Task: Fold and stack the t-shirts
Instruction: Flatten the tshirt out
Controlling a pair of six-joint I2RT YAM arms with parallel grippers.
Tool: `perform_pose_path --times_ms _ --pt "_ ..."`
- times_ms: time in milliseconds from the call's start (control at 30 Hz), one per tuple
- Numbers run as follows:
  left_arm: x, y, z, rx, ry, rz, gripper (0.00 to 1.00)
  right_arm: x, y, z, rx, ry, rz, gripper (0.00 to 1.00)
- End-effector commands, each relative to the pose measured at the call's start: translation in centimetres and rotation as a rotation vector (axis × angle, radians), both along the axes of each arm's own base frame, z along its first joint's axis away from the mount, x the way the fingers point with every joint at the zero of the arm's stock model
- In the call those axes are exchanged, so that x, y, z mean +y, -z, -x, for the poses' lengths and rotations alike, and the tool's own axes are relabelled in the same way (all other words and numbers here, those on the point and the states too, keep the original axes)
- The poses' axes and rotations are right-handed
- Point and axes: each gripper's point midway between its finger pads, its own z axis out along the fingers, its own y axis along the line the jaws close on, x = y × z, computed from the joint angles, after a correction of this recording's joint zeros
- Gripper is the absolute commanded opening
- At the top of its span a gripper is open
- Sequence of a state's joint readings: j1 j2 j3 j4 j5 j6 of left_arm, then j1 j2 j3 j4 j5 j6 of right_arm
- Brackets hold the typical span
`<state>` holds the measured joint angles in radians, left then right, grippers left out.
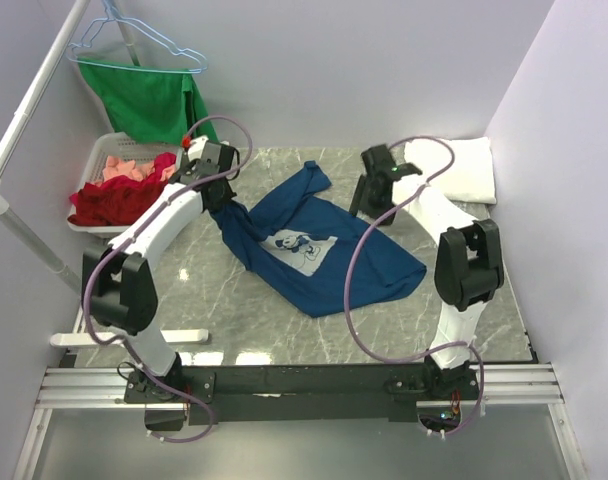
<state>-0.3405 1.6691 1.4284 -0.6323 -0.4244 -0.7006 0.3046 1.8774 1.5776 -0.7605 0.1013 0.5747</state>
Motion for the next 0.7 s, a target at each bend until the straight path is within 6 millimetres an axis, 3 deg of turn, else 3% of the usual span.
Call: perform_pose_path --times_ms 0,233,667 --pt "-0.1 -2.0 -3.4 -0.067 0.016 0.016 0.01 0.2 1.3 4.0 0.077 -0.032 0.083 0.70" --pt "0.1 -1.7 -4.1 -0.065 0.022 0.033 0.01 1.9 4.2 7.3 0.185 -0.098 0.114 0.70" --pt "1.1 -2.2 -3.7 -0.076 0.021 0.022 0.01 2.9 7.4 11.8 0.339 -0.175 0.138 0.64"
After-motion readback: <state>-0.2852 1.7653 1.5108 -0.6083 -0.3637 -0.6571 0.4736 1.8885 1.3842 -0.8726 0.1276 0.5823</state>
